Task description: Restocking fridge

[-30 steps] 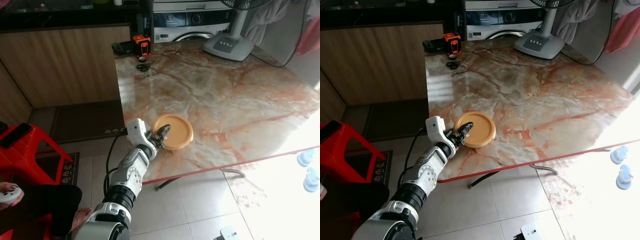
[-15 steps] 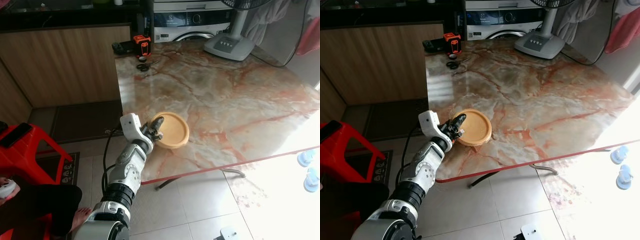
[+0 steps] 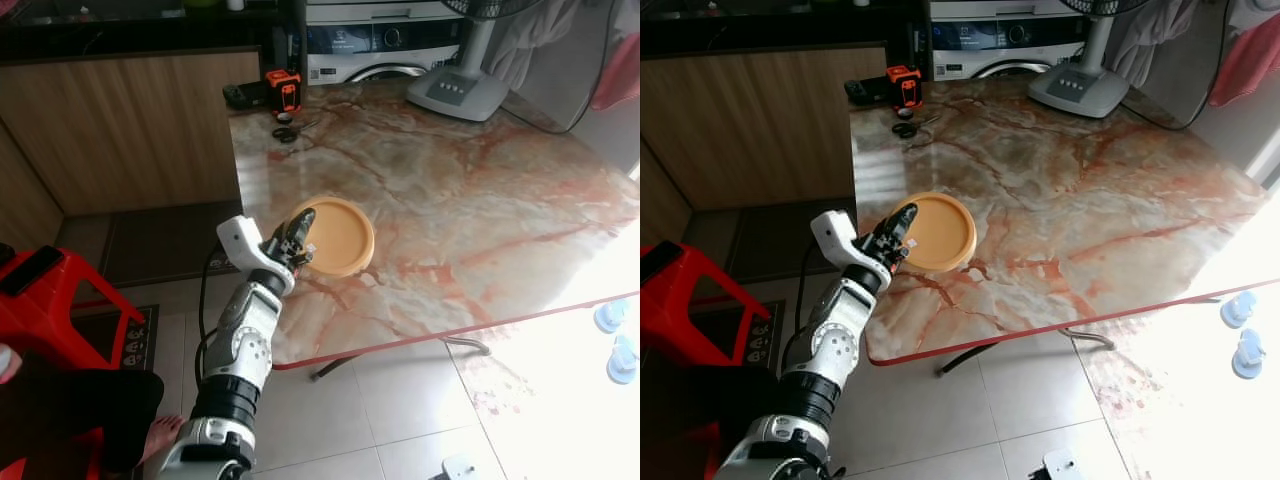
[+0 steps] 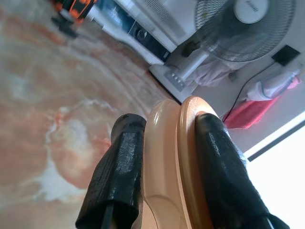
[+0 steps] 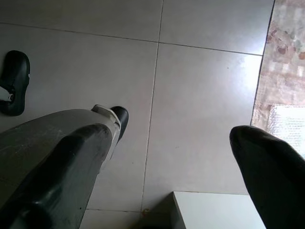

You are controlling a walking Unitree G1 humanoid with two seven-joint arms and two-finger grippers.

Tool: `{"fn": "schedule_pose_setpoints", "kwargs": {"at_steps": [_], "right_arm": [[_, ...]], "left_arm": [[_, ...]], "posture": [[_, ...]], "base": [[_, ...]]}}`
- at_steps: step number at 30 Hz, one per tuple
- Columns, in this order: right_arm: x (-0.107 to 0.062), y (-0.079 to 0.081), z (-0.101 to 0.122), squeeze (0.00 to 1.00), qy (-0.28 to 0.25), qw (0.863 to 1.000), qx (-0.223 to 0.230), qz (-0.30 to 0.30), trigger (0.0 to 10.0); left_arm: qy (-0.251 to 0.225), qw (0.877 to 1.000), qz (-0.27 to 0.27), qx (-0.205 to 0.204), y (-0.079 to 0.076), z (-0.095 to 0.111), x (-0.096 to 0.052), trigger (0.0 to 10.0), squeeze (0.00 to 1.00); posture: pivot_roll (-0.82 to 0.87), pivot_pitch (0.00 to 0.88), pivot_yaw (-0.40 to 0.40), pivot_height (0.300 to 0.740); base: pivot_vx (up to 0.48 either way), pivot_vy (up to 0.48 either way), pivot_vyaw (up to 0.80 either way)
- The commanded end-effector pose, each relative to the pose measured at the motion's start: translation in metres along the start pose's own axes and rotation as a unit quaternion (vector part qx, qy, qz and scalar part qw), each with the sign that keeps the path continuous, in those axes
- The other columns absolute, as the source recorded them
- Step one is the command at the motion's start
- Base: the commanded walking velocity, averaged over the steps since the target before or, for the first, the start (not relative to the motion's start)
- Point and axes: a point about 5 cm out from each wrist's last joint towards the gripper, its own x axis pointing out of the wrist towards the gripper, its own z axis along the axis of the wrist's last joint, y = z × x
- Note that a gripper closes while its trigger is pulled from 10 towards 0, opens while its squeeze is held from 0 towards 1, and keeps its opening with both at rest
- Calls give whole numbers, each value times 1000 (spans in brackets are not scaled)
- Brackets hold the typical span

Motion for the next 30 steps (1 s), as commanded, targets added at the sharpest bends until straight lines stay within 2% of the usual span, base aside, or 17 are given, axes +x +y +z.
{"fn": "schedule_pose_setpoints", "kwargs": {"at_steps": [1,2,3,4,8,9,11,12,13,18,21,22,24,25,26,29,30], "right_arm": [[-1,-1,-7,0,3,1000,21,-6,10000],[-2,-1,-8,0,-1,999,31,-7,10000],[-2,-1,-8,0,-1,999,31,-7,10000],[-2,-1,-9,0,-3,999,35,-7,10000],[-3,-2,-12,0,-1,999,44,-10,10000],[-3,-2,-13,0,-4,998,56,-13,10000],[-3,-2,-13,0,-5,998,59,-14,10000],[-3,-2,-14,0,-7,998,66,-16,10000],[-3,-1,-15,0,-13,996,80,-20,10000],[-4,-2,-17,0,-15,995,91,-27,10000],[-4,-2,-18,0,-16,995,94,-29,10000],[-4,-2,-18,0,-18,994,102,-33,10000],[-5,-2,-18,0,-20,994,105,-35,10000],[-5,-2,-18,0,-23,994,105,-35,10000],[-5,-3,-17,0,-23,994,105,-35,10000],[-5,-4,-17,0,-26,993,111,-41,10000],[-5,-4,-17,0,-26,993,111,-41,10000]], "left_arm": [[-2,999,2,32,1,6,-6,10000,0],[-18,998,10,65,6,16,-14,10000,0],[-18,998,10,65,6,16,-14,10000,0],[-46,993,25,108,10,33,-23,10000,0],[-88,982,61,157,16,55,-35,10000,0],[-100,974,85,185,21,61,-41,10000,0],[-106,971,95,195,23,63,-44,10000,0],[-112,966,110,208,26,66,-50,10000,0],[-120,954,134,238,30,71,-60,10000,0],[-120,943,167,262,33,75,-74,10000,0],[-104,943,164,269,32,69,-80,10000,0],[-94,941,159,285,32,66,-84,10000,0],[-90,934,153,309,31,65,-86,10000,0],[-88,923,143,347,31,69,-85,10000,0],[-91,918,144,359,31,73,-84,10000,0],[-101,906,153,381,34,83,-80,10000,0],[-101,906,153,381,34,83,-80,10000,0]], "posture": [[-117,16,-35,740],[-113,11,-35,740],[-113,11,-35,740],[-106,5,-36,740],[-95,0,-36,740],[-96,0,-33,740],[-97,0,-32,740],[-98,0,-30,740],[-101,0,-28,740],[-91,0,-26,740],[-90,0,-23,740],[-88,0,-22,740],[-87,0,-23,740],[-84,0,-24,740],[-80,0,-25,740],[-73,5,-24,740],[-73,5,-24,740]], "base": [[0,0,0],[0,0,0],[0,0,0],[0,0,0],[0,0,0],[0,0,0],[0,0,0],[0,0,0],[0,0,0],[0,0,0],[0,0,0],[0,0,0],[0,0,0],[0,0,0],[0,0,0],[0,0,0],[0,0,0]]}}
